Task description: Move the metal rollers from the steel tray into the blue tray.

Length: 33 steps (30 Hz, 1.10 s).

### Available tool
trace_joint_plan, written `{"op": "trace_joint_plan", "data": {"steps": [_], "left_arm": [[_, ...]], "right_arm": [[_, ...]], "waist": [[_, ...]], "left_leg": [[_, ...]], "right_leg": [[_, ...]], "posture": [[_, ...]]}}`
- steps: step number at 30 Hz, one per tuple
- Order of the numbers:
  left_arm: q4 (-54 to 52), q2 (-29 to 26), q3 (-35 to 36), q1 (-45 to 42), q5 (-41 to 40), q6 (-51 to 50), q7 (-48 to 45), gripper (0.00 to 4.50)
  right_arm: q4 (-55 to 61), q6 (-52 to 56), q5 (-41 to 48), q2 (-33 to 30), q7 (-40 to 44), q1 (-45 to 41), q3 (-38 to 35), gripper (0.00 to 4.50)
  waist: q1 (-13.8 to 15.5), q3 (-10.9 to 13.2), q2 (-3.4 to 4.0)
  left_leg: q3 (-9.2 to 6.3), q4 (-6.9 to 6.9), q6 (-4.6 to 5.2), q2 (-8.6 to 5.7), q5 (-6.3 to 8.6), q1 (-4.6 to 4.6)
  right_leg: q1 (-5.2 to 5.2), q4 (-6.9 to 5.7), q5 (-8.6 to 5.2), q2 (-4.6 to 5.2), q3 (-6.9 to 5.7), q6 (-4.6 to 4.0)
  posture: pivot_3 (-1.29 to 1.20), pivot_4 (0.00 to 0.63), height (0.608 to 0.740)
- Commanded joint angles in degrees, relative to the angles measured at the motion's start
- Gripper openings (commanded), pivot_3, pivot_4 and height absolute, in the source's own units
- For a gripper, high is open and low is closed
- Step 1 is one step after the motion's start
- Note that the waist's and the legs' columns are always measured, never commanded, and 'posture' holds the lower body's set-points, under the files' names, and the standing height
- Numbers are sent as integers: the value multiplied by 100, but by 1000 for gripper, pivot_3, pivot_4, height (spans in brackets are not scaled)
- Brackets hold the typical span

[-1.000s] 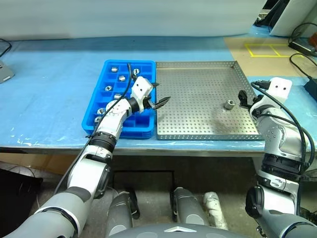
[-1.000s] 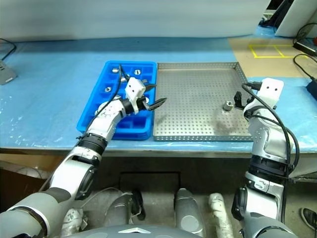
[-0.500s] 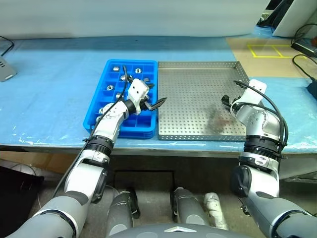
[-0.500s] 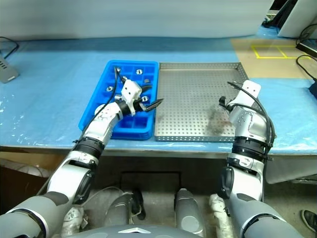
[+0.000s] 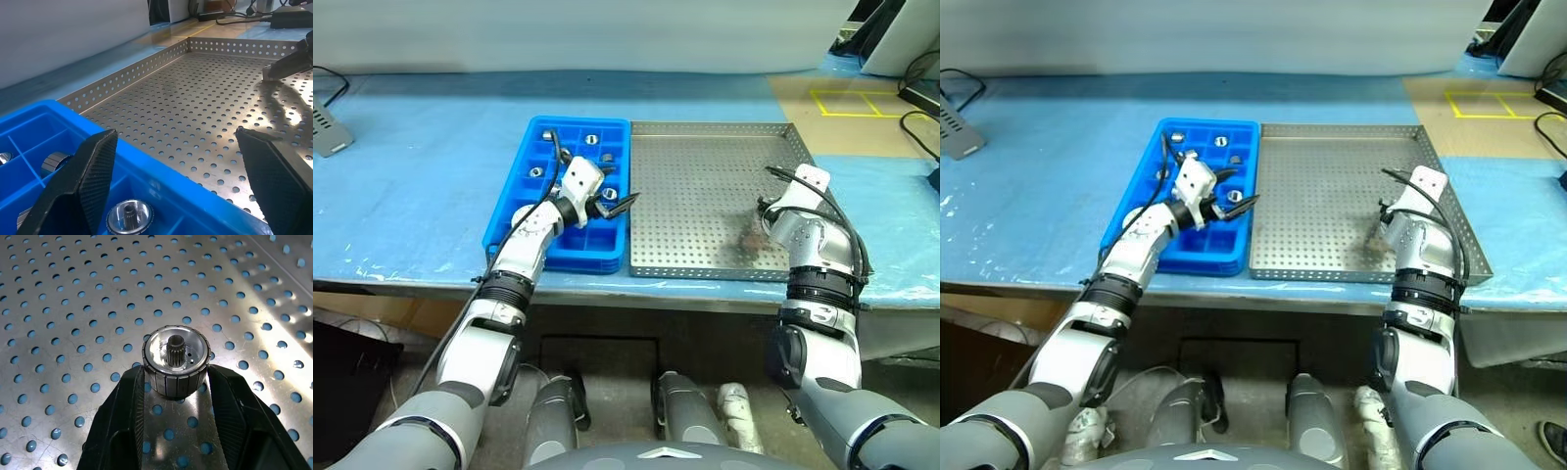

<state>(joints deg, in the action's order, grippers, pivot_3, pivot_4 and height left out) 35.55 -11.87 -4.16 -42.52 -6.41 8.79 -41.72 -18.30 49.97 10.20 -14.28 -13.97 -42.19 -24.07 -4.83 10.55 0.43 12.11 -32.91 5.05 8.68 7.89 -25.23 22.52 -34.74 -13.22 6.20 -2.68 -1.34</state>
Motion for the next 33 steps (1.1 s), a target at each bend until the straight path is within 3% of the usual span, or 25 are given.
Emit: {"op": "trace_joint_plan", "data": {"steps": [1, 7, 15, 23, 33], "left_arm": [[-419, -139, 109, 75, -6, -52, 116, 4067], [-1061, -437, 308, 431, -75, -297, 408, 4067], [-2535, -1063, 1016, 1379, -284, -878, 965, 4067], [-3253, -1430, 1371, 2080, -248, -1239, 1318, 4067], [-3199, -1411, 1268, 2039, -207, -1260, 1385, 4067]], "right_arm": [[135, -456, -302, -101, 232, 1, 582, 1535], [137, -1596, -3, 323, 1049, -183, 923, 1533], [-249, -2154, 1261, 440, 3876, -913, 1094, 1533], [105, -1743, 1288, -501, 6645, -686, 2511, 1533], [1119, -1315, 1087, -1749, 8045, 0, 3495, 1533]], "waist": [[8, 0, 0], [114, 0, 0], [525, 2, 1], [1062, 3, -1], [1115, 2, -4]], "left_leg": [[0, 2, -2, 0, -1, 0], [1, 29, -22, 6, -14, -1], [0, 56, -38, 11, -28, -18], [-6, 61, -53, 9, -33, -17], [-21, 77, -87, 16, -54, 3]], "right_leg": [[3, -1, 0, 0, 1, 0], [24, -5, 0, -3, 5, 0], [52, -6, 0, -4, -9, -1], [40, -5, -1, -1, -28, -2], [34, -14, 1, -6, -28, 0]], "posture": [[-357, 150, 740], [-245, 150, 740], [-11, 150, 740], [72, 150, 740], [43, 150, 740]]}}
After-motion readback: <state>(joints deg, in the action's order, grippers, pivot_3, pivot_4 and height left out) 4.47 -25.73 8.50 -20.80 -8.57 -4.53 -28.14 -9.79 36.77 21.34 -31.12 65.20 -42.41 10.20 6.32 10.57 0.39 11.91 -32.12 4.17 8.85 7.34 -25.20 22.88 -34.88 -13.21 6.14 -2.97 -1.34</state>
